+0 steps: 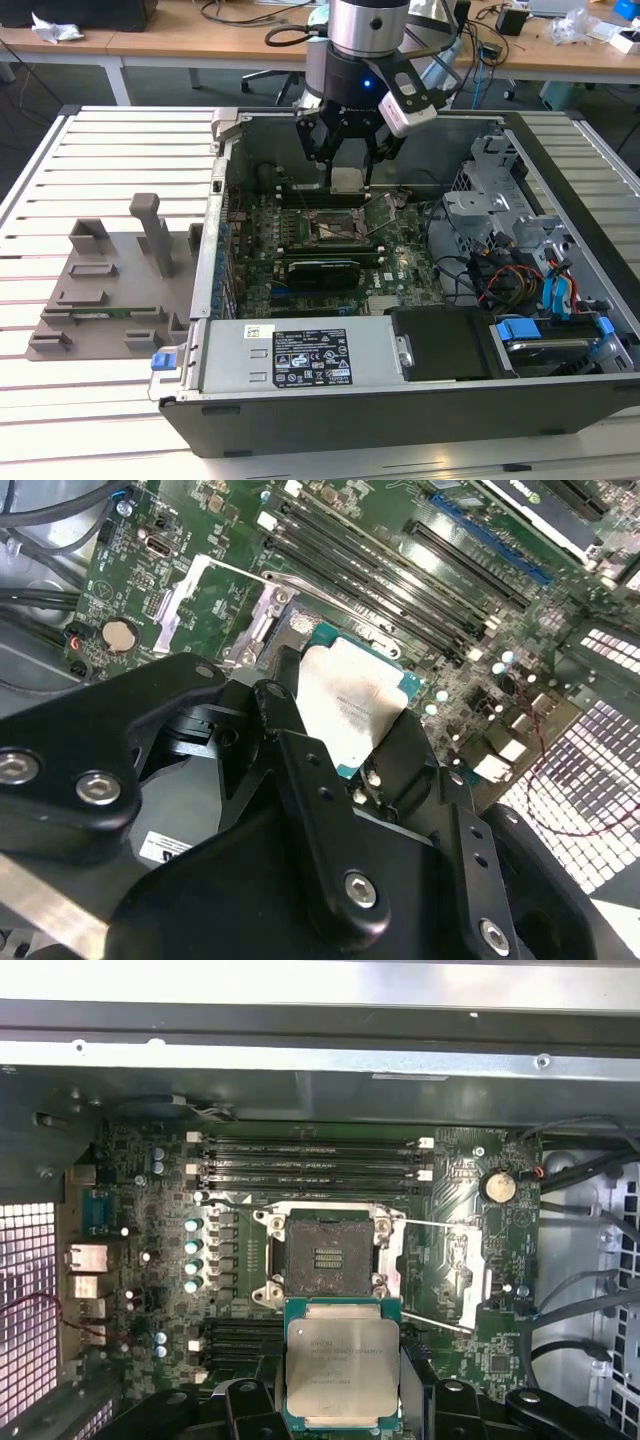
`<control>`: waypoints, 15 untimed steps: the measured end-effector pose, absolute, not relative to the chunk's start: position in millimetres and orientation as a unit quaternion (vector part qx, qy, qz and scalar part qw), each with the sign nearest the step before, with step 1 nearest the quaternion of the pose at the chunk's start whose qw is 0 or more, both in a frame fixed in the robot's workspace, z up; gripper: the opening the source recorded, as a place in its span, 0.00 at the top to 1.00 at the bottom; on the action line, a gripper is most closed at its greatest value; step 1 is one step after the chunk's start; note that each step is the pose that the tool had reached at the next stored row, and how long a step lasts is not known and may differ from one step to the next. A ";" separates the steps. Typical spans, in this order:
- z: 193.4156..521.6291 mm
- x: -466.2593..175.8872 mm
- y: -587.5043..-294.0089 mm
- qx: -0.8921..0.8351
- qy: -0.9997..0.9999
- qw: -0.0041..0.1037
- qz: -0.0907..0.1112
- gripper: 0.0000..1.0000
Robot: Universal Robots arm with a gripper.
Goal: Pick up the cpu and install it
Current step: 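Pick up the cpu and move it towards the insertion slot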
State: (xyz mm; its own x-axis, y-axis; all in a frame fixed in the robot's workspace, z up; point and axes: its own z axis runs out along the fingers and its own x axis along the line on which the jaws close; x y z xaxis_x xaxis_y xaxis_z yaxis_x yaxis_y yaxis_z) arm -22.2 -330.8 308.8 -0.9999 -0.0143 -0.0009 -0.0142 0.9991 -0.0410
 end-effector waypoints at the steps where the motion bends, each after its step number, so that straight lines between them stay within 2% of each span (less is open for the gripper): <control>1: 307.8 -21.8 -330.4 -0.007 1.000 0.001 -0.021 0.45; 15: 298.5 -16.8 -326.7 -0.008 1.000 0.001 -0.021 0.45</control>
